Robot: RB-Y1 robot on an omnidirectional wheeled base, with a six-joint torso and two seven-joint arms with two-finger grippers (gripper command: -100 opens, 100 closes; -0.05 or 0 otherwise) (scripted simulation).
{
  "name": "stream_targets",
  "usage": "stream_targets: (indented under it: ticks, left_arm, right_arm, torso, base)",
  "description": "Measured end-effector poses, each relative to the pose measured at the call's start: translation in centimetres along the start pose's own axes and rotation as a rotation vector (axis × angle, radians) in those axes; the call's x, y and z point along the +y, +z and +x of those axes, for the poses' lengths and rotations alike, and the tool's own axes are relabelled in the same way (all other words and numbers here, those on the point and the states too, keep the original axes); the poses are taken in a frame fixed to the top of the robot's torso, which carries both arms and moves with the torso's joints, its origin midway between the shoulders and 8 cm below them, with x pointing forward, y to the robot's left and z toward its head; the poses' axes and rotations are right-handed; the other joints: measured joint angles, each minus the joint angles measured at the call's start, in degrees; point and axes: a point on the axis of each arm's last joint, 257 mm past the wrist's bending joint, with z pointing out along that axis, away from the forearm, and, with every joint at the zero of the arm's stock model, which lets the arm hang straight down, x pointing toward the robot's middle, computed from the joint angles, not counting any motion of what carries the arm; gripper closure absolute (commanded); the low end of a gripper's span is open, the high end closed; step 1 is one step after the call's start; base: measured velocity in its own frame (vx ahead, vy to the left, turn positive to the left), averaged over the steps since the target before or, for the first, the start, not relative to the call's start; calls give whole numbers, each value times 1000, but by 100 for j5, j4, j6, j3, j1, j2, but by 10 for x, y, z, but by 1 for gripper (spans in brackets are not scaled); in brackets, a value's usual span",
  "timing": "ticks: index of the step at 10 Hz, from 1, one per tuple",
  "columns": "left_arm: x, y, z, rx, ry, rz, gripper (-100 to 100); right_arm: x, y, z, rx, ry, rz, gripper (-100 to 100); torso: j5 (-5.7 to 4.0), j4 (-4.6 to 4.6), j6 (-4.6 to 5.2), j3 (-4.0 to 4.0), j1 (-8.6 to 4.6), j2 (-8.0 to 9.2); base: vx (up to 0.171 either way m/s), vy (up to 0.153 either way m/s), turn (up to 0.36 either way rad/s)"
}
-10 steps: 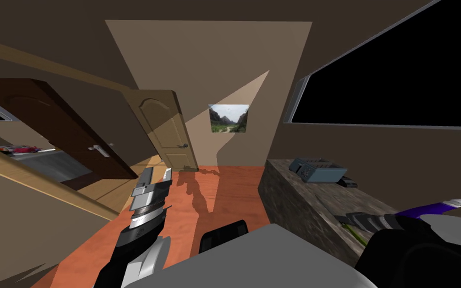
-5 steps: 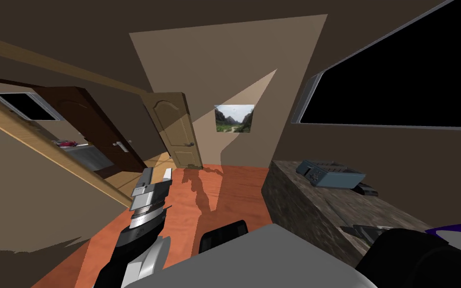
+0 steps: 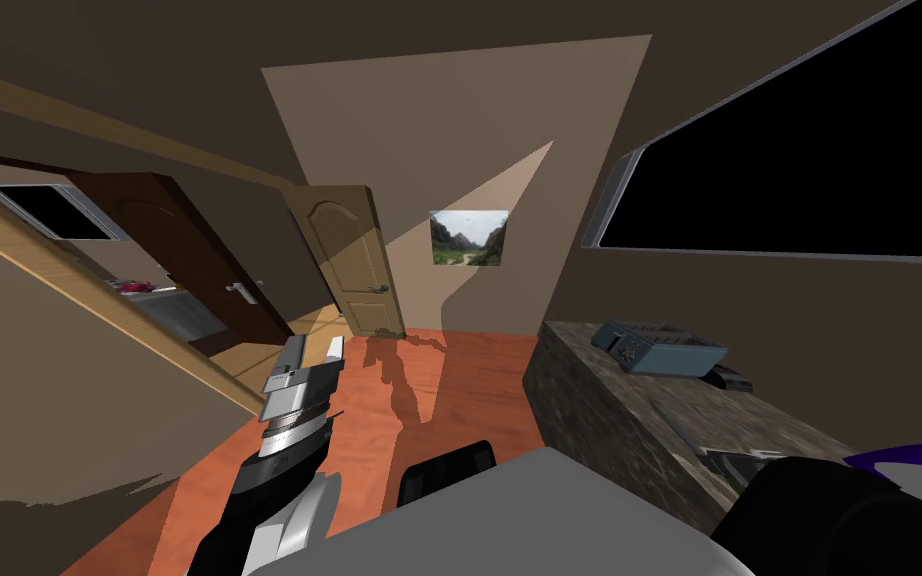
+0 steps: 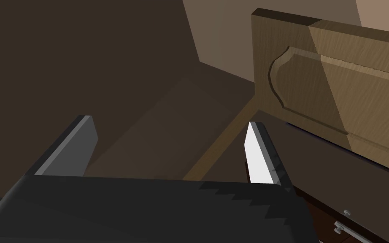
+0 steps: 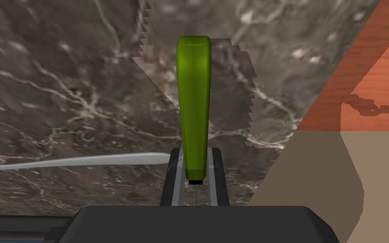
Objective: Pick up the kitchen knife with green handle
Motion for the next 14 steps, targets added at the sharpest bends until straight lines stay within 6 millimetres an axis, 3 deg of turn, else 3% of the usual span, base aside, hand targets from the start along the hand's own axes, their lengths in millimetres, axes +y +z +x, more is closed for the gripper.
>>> stream_targets:
  ticks: [1, 2, 4, 5, 9, 10, 14]
  left_arm:
    - [0, 0, 0, 0, 0, 0, 0]
    - [0, 0, 0, 0, 0, 0, 0]
    - [0, 0, 0, 0, 0, 0, 0]
    - [0, 0, 0, 0, 0, 0, 0]
    - [0, 0, 0, 0, 0, 0, 0]
    - [0, 0, 0, 0, 0, 0, 0]
    - [0, 0, 0, 0, 0, 0, 0]
  right_arm:
    - [0, 0, 0, 0, 0, 0, 0]
    - [0, 0, 0, 0, 0, 0, 100]
    - [-18, -15, -16, -17, -19, 48, 100]
    - [-21, -16, -14, -15, -23, 60, 100]
    - [-8, -11, -20, -19, -55, 30, 100]
    - [-12, -21, -29, -21, -79, 44, 100]
    - [-10, -26, -62, -59, -160, 69, 100]
  torso:
    - [0, 0, 0, 0, 0, 0]
    - [0, 0, 0, 0, 0, 0]
    - [4, -3, 7, -5, -15, -8]
    - [-1, -2, 1, -2, -10, -3]
    - [5, -3, -1, -2, 8, -2]
    - [18, -4, 12, -3, -1, -3]
    - [3, -4, -9, -9, -2, -13]
  base:
    - [0, 0, 0]
    - [41, -37, -202]
    - [29, -40, -90]
    - [-5, -9, 19]
    - [3, -5, -46]
    - [31, -49, -152]
    - [32, -43, -111]
